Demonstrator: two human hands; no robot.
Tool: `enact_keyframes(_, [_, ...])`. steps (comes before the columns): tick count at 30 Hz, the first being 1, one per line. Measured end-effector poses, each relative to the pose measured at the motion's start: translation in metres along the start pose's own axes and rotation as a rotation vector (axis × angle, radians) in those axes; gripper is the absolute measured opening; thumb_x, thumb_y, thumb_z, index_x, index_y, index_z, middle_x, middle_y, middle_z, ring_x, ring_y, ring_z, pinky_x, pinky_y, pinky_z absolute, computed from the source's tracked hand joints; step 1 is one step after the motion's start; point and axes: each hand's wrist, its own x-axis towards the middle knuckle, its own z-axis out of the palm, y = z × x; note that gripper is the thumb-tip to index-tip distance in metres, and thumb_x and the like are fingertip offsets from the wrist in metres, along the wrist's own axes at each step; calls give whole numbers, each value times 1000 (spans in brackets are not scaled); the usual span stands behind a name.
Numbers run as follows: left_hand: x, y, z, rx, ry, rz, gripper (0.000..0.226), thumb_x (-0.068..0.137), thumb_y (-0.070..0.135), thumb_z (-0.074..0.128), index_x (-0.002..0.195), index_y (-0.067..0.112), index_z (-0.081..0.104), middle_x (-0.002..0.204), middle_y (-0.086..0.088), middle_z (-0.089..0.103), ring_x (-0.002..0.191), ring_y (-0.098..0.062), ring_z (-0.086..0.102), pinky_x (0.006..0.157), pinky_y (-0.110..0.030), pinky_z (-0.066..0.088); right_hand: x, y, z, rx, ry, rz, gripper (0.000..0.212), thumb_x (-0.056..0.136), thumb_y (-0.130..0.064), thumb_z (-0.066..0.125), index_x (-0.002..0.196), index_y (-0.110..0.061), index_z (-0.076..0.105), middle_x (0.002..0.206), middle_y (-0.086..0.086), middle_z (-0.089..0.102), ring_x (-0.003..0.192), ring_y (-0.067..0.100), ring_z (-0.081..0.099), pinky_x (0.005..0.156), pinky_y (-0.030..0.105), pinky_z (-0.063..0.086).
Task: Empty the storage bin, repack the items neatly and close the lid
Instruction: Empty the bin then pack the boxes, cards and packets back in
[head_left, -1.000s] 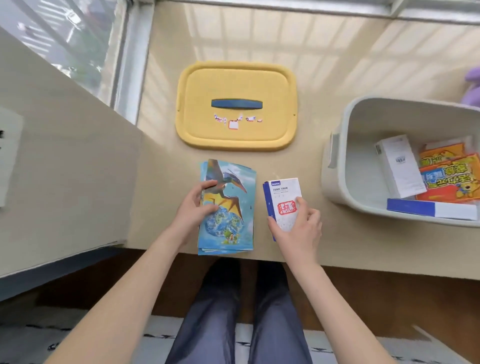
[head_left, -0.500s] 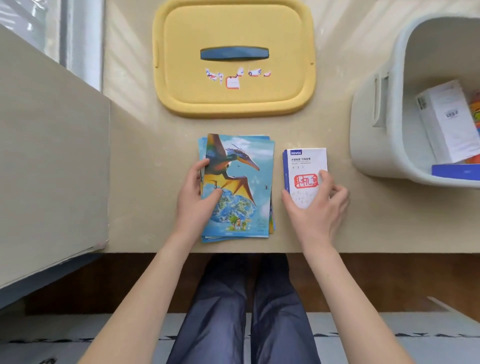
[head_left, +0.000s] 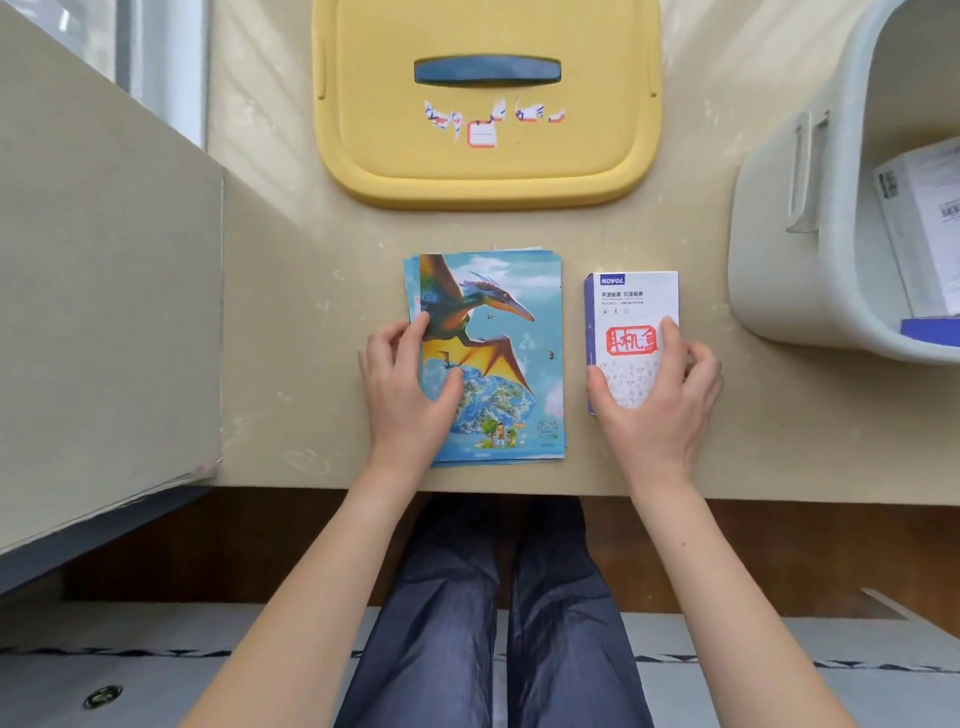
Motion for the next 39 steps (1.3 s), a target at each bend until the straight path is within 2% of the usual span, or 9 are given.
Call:
enact_keyframes(5, [0,-8,4,130,8,32,58,81,31,69,134,12,56,137,-16,43,122,-28,38,104,-41,37,-1,2,2,-9,-8,-4,81,77,-56,62,141,-9,45,122,20,48,107,33,44,94,37,35])
enact_keyframes(8, [1,-5,-3,166,-31,36,57,83,35,64,135,11,54,139,-16,44,123,-30,39,105,-42,35,1,-2,-7,-15,-58,11,82,78,-61,56,144,-14,42,129,19,45,114,34,45,97,42,37])
enact_keyframes(11, [1,10,-25,168,-62,117,54,90,32,56,139,10,50,140,-13,49,127,-30,42,109,-39,33,4,-14,-30,5,-64,-22,73,83,-56,52,144,-16,42,138,19,44,123,37,44,101,47,37])
enact_keyframes(17, [-8,82,-108,225,-77,312,48,97,35,41,137,10,55,137,-8,57,129,-31,48,109,-43,37,9,-58,-119,105,-27,-282,51,93,-37,48,134,-7,54,134,16,55,124,39,48,104,47,38])
enact_keyframes(21, [-24,142,-176,239,-41,420,50,100,38,34,135,10,57,135,-7,59,129,-30,49,107,-38,34,7,-92,-199,102,12,-389,48,96,-36,46,133,-8,56,132,13,58,127,35,49,107,44,35])
enact_keyframes(26, [-53,200,-235,189,-22,551,48,100,36,35,129,8,60,128,-7,62,122,-25,54,102,-39,43,-12,-119,-281,96,93,-471,49,97,-37,42,131,-7,59,127,12,62,123,34,53,102,47,41])
enact_keyframes(30, [-74,210,-241,184,-93,639,45,97,36,39,127,10,60,121,-2,62,111,-21,55,91,-37,49,-37,-108,-300,37,83,-454,50,98,-42,40,130,-9,59,125,9,63,117,30,57,96,43,44])
enact_keyframes(33, [-82,204,-228,252,-197,656,49,95,41,39,131,14,59,126,-1,63,116,-22,56,92,-38,51,-55,-87,-297,-54,44,-388,51,95,-44,43,132,-12,58,126,10,62,115,30,58,91,42,46])
enact_keyframes(39, [-71,235,-196,369,-268,746,52,96,47,34,140,24,51,136,-4,58,126,-30,51,104,-41,39,-51,-45,-318,-178,14,-278,56,93,-47,42,140,-19,51,134,16,54,122,38,50,98,50,42])
